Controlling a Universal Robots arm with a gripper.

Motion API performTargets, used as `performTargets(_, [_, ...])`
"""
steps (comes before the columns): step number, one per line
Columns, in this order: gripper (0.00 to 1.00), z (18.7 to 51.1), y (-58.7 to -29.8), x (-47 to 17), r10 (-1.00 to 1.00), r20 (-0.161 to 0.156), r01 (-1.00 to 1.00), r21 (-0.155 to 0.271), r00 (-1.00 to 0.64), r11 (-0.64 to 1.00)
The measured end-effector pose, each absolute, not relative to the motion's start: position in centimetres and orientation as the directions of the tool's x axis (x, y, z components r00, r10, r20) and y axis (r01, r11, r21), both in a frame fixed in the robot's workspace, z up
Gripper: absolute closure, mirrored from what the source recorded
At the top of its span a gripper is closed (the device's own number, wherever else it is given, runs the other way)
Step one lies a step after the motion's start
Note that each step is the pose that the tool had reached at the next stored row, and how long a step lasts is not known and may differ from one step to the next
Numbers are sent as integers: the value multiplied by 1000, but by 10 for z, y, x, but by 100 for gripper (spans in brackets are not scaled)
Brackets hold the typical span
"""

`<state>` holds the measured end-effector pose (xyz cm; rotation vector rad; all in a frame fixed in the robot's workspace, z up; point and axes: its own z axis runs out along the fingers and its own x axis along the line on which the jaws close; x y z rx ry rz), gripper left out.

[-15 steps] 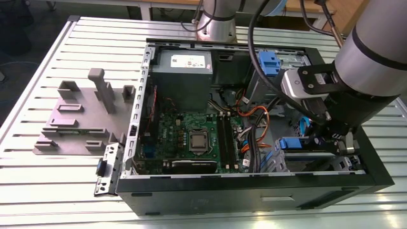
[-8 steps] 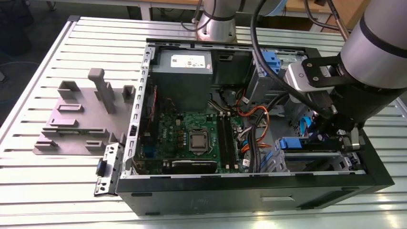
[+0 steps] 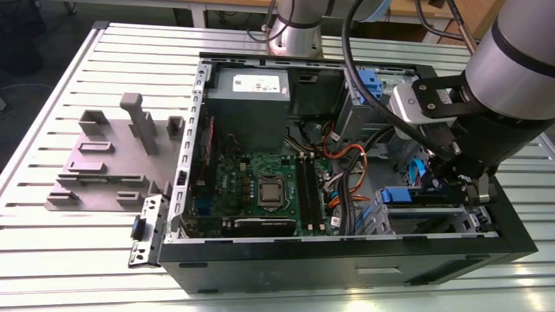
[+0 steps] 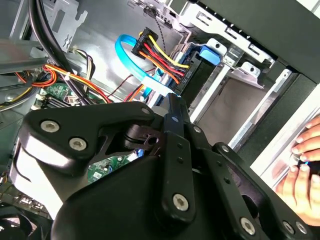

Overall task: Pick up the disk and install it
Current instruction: 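Insert the second disk wire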

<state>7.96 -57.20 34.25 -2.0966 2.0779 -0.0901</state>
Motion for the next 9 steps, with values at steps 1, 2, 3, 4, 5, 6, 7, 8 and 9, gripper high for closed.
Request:
performTargets(1, [89,343,-572,80,-996,-89,-984,-176,17,-1])
performTargets(2, [89,343,-572,80,-996,-89,-984,-176,17,-1])
performTargets(3, [89,343,-572,80,-996,-89,-984,-176,17,-1])
performTargets(4, [89,343,-572,80,-996,-89,-984,-176,17,-1])
performTargets(5, [89,343,-572,80,-996,-89,-984,-176,17,-1])
performTargets(6, [89,343,-572,80,-996,-89,-984,-176,17,-1])
performTargets(7, [89,343,-572,80,-996,-89,-984,-176,17,-1])
performTargets(8, [89,343,-572,80,-996,-89,-984,-176,17,-1])
performTargets(9, [89,343,-572,80,-996,-89,-984,-176,17,-1])
